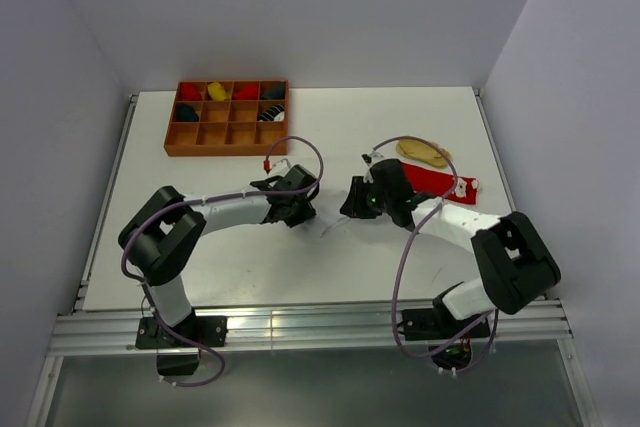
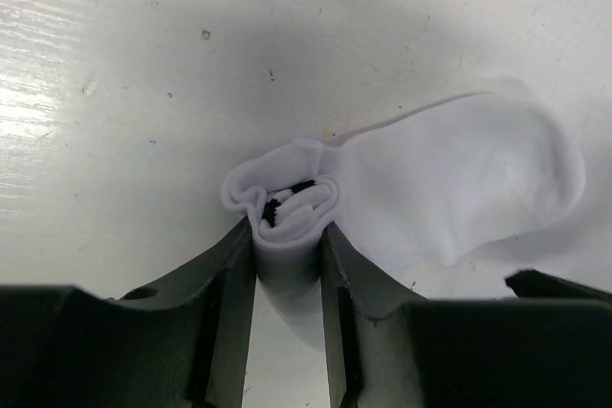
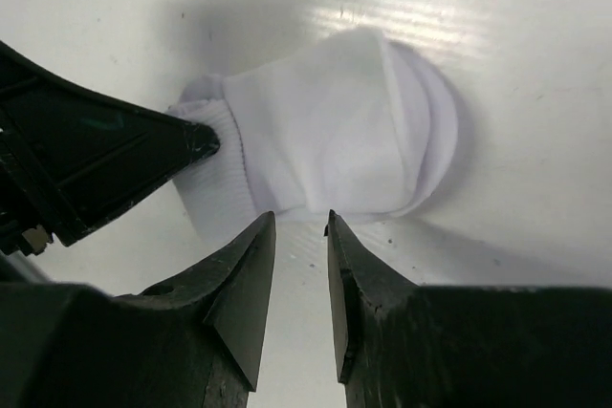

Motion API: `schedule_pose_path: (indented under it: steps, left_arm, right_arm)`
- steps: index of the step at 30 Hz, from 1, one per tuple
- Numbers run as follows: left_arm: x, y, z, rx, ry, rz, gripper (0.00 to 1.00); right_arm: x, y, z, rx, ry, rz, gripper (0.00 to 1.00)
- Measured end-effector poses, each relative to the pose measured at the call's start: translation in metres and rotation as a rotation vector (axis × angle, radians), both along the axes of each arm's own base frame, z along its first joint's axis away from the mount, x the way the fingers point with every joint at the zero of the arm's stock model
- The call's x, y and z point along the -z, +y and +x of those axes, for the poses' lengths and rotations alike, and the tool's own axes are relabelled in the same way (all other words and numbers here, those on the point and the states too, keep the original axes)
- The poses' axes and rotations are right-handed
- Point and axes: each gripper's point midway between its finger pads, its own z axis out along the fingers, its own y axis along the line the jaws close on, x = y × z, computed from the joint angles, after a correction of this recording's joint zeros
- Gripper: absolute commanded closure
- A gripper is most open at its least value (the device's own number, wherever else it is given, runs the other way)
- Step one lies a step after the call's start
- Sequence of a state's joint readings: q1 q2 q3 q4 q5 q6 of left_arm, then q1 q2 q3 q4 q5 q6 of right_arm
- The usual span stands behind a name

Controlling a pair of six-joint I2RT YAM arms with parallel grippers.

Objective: Roll the socks
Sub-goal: Roll the sock at the center of the board.

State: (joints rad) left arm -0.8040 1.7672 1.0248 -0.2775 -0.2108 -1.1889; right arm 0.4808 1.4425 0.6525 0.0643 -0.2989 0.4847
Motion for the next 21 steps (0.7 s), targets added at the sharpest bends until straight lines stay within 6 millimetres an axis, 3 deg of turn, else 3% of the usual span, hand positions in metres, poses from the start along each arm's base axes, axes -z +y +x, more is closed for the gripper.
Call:
schedule_pose_path:
  steps: [3,8,12,21]
  left_arm:
    - [0.000,-0.001,0.001,0.014,-0.003,0.034,0.65]
    - [-0.001,-0.002,0.001,0.036,-0.002,0.067,0.65]
    - [-0.001,-0.002,0.002,0.045,0.004,0.079,0.65]
    - [-0.001,-0.003,0.001,0.064,0.010,0.089,0.65]
  right_arm:
    - [-0.012,0.001,-0.001,-0.007,-0.096,-0.054,0.60]
    - [-0.030,0.032,-0.026,-0.117,-0.275,-0.105,0.52]
    - [-0.025,0.051,-0.048,-0.203,-0.366,-0.150,0.50]
    - [-0.006,0.069,-0.059,-0.275,-0.467,-0.219,0.49]
